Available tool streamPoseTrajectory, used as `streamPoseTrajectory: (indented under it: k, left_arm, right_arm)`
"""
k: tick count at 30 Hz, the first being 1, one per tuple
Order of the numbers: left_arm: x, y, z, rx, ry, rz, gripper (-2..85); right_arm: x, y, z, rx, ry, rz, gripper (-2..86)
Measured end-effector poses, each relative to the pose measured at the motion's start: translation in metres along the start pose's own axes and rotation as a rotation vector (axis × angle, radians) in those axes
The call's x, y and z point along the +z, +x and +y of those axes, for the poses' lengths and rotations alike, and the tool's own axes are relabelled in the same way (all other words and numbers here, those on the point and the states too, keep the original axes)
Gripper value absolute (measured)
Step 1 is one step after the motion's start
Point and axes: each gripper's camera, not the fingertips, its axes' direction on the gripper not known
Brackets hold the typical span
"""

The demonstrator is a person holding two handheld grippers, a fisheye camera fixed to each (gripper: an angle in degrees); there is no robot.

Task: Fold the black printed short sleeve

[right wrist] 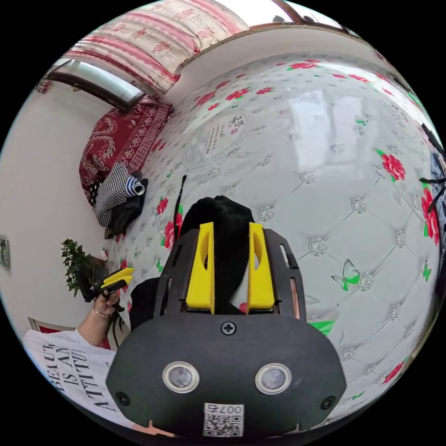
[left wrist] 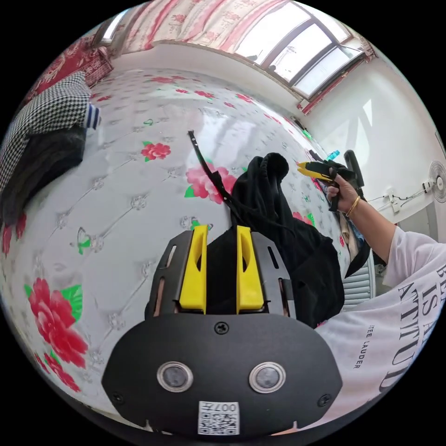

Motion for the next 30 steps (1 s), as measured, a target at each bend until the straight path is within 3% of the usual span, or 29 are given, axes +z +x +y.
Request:
streamPoseTrajectory:
  k: [5,12,14,16,17,20,23,26,30]
  left_arm:
    - [0.061,-0.012,-0.086,0.051,-0.037,0.14,10.2]
    - [0.157,0.003,-0.147,0.139,-0.191,0.2,9.8]
    - [0.165,0.0,-0.147,0.133,-0.24,0.245,0.7]
    - [0.156,-0.003,-0.146,0.121,-0.223,0.316,-0.3]
    - [0.132,-0.004,-0.142,0.127,-0.116,0.341,-0.6]
    - [0.073,-0.013,-0.13,0.095,0.05,0.35,-0.9]
    - [0.056,-0.014,-0.116,0.095,0.02,0.367,-0.9]
    - [0.03,-0.002,-0.097,0.109,0.108,0.393,-1.0]
    - [-0.002,0.02,-0.082,0.099,0.125,0.386,-1.0]
  right_arm:
    - [0.047,0.069,-0.051,0.103,-0.105,-0.1,7.2]
    - [0.073,0.081,-0.086,0.056,-0.197,-0.315,2.9]
    - [0.048,0.061,-0.101,-0.04,-0.159,-0.34,1.2]
    - [0.008,0.035,-0.108,-0.151,-0.063,-0.401,0.6]
    - [-0.021,0.015,-0.108,-0.232,-0.006,-0.43,0.4]
    - [-0.059,-0.028,-0.1,-0.383,0.006,-0.304,0.0]
    - [-0.084,-0.047,-0.102,-0.391,-0.033,-0.341,0.0]
    - [-0.137,-0.089,-0.1,-0.472,0.065,-0.423,-0.1]
    - [-0.161,-0.132,-0.101,-0.511,0.013,-0.304,-0.1]
